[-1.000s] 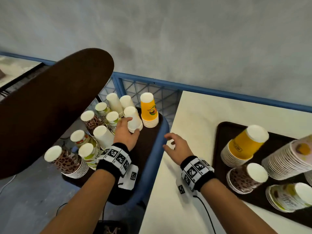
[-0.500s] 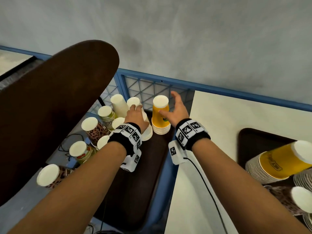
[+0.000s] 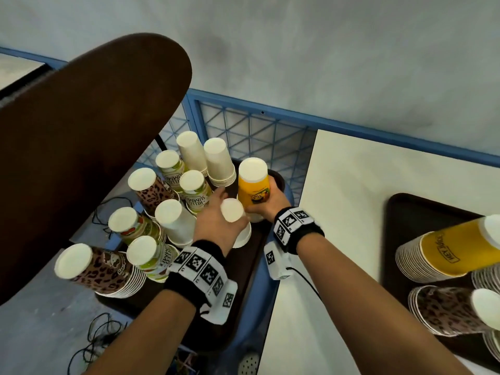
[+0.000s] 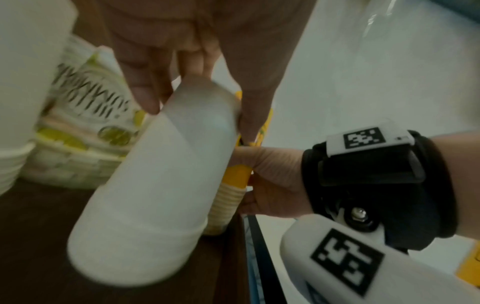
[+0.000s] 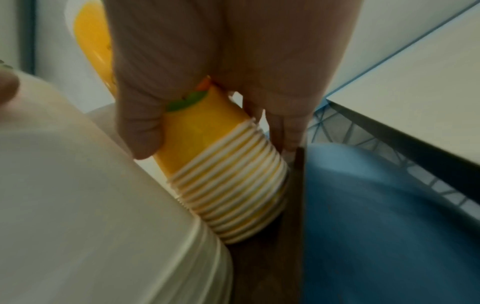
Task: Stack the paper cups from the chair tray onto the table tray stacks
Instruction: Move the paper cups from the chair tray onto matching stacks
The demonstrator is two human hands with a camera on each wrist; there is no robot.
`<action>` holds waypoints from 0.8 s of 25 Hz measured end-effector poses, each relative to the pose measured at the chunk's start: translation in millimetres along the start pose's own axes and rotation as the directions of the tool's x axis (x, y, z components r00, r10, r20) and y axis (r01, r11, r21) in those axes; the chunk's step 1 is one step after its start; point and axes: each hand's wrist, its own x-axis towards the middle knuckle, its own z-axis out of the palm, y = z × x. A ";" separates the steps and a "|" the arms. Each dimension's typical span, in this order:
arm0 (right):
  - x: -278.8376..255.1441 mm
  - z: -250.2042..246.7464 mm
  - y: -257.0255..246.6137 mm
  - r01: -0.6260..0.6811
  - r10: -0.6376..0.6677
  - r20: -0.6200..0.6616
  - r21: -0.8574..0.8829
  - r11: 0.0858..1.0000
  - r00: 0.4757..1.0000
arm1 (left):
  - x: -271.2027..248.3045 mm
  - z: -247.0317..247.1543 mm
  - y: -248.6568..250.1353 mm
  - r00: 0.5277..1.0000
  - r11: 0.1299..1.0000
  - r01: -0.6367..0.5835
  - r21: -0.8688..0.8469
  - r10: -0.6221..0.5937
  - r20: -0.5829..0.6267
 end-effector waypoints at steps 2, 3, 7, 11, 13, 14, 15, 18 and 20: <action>-3.0 7.6 7.8 0.029 -0.029 -0.012 -0.005 1.000 1.000 | -6.5 11.6 -13.6 0.993 0.980 0.085 -0.179 -0.099 -0.071; -3.6 9.4 7.9 0.053 -0.054 -0.009 -0.028 0.998 0.999 | -8.2 17.5 -22.2 0.986 0.965 0.124 -0.230 -0.146 -0.081; -15.2 11.3 3.8 0.125 -0.124 0.027 -0.063 0.990 0.992 | -16.6 34.1 -51.9 0.965 0.907 0.216 -0.361 -0.254 -0.060; -28.8 13.4 0.4 0.160 -0.160 0.003 -0.012 0.987 0.987 | -20.3 33.6 -53.3 0.959 0.903 0.227 -0.365 -0.273 -0.078; -39.8 9.4 -0.6 0.154 -0.152 -0.048 0.038 0.987 0.987 | -21.1 30.6 -51.3 0.974 0.902 0.168 -0.397 -0.215 -0.076; -48.0 4.8 -0.9 0.166 -0.161 -0.088 0.058 0.984 0.983 | -23.4 28.7 -47.5 0.983 0.902 0.137 -0.409 -0.176 -0.059; -57.7 -1.8 -0.8 0.185 -0.173 -0.138 0.075 0.980 0.975 | -25.9 27.3 -41.8 0.991 0.901 0.102 -0.421 -0.127 -0.030; -90.4 -32.6 0.0 0.239 -0.201 -0.280 0.111 0.965 0.939 | -38.4 25.1 -10.6 0.997 0.867 0.029 -0.498 0.008 0.071; -119.3 -64.4 -0.3 0.272 -0.210 -0.356 0.134 0.953 0.911 | -52.4 30.3 17.2 0.987 0.837 -0.001 -0.548 0.089 0.135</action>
